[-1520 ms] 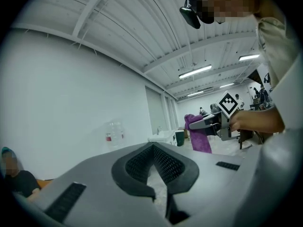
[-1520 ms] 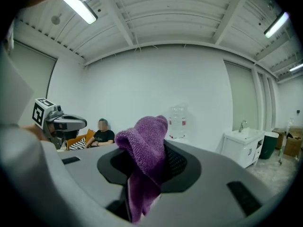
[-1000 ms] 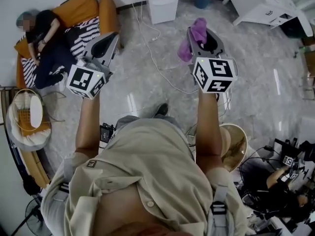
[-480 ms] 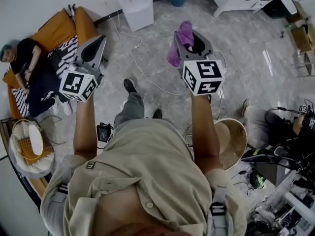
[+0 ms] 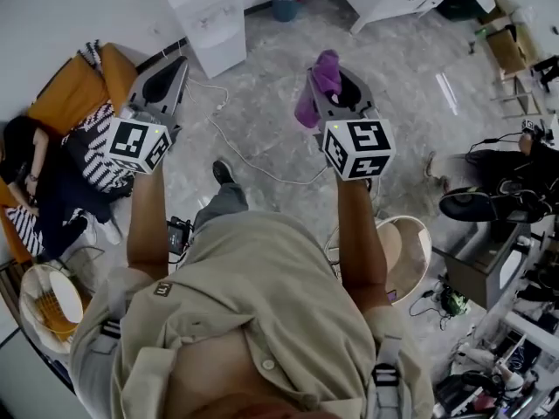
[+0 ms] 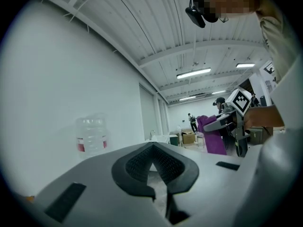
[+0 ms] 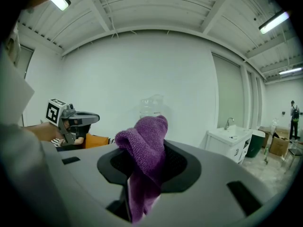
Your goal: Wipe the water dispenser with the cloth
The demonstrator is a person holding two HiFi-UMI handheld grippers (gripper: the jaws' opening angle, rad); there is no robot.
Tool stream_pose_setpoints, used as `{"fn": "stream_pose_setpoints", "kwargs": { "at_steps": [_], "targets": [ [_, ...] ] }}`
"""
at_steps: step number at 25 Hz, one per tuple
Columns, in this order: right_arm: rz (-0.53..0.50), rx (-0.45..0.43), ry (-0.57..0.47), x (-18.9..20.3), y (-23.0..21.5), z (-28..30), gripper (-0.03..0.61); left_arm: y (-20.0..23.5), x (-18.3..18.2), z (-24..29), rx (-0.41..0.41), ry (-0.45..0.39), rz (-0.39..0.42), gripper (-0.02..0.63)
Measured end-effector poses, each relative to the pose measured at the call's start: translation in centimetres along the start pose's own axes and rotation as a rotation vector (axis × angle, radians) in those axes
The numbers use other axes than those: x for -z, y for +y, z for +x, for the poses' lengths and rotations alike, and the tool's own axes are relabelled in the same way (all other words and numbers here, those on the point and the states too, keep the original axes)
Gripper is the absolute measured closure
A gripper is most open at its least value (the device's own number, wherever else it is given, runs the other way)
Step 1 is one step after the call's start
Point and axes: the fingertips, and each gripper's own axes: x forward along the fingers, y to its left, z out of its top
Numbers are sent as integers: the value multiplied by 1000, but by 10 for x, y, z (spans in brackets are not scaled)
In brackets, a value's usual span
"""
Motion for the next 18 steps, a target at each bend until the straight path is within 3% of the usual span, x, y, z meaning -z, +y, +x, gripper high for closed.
{"fn": "stream_pose_setpoints", "kwargs": {
  "at_steps": [9, 13, 18],
  "targets": [
    [-24, -17, 41, -37, 55, 148, 440, 159, 35, 23, -17, -41, -54, 598],
    [-27, -39, 35, -53, 78, 195, 439, 204, 37, 15, -40, -55, -59, 598],
    [-36, -70, 39, -53, 87, 264, 439, 254, 68, 29, -57, -41, -75, 598]
  ]
}}
